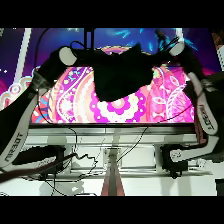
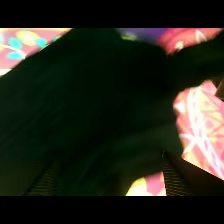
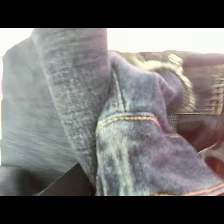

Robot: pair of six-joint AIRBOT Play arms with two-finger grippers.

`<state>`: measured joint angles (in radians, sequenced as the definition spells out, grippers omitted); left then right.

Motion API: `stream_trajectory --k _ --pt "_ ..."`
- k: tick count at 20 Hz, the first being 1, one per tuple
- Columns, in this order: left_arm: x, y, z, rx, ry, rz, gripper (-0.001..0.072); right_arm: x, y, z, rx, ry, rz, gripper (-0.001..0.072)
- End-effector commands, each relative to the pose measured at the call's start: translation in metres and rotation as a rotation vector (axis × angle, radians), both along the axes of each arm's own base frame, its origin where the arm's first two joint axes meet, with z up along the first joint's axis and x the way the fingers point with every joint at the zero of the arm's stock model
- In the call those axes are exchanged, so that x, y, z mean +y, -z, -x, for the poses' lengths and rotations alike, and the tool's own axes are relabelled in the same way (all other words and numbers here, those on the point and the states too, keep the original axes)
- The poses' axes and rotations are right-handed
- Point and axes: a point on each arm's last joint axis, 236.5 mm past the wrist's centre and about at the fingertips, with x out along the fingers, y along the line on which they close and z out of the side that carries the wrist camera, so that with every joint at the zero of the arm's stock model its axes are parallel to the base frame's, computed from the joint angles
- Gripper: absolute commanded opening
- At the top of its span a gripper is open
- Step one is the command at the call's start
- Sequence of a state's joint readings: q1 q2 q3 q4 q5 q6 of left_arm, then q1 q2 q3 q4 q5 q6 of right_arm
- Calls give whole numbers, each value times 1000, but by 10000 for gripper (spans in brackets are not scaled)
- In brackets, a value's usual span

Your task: Fold the clothes and pants, and hang the long-sleeved shirts on hangers.

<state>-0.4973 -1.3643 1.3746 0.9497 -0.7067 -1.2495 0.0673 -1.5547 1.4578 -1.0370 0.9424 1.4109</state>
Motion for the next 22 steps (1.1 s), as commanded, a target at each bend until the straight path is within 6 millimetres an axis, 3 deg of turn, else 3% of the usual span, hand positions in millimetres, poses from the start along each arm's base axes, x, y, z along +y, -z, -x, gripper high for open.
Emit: stream_trajectory --k 1,3,5,7,9,10,12,14,15,16,17,18,22 --pt "20 -43 9 -96 -10 -3 695 -83 -111 -1 -193 178 132 17" --pt "27 -71 18 -147 -16 23 695 -141 -178 21 -278 313 201 17" --pt "33 -95 27 -190 -20 46 695 -201 -236 60 -328 496 253 17" --pt "37 -113 35 -224 -21 65 694 -258 -282 111 -363 688 320 17" --pt "41 -128 43 -252 -22 79 695 -310 -306 173 -342 873 418 17" --pt "43 -134 46 -264 -22 85 695 -334 -306 208 -291 972 471 17" --pt "45 -143 51 -281 -22 95 695 -372 -289 280 -109 1167 537 18" --pt "46 -146 53 -286 -22 98 696 -391 -262 337 87 1321 514 19" --pt "46 -146 53 -286 -22 98 696 -399 -253 354 144 1375 496 57" --pt "46 -146 53 -285 -22 98 696 -406 -245 365 175 1415 467 318" --pt "46 -145 53 -285 -22 98 696 -409 -239 369 182 1435 432 630" --pt "46 -145 53 -285 -22 98 696 -411 -236 367 175 1435 406 706" --pt "45 -145 52 -284 -22 97 696 -418 -232 344 132 1388 370 693"
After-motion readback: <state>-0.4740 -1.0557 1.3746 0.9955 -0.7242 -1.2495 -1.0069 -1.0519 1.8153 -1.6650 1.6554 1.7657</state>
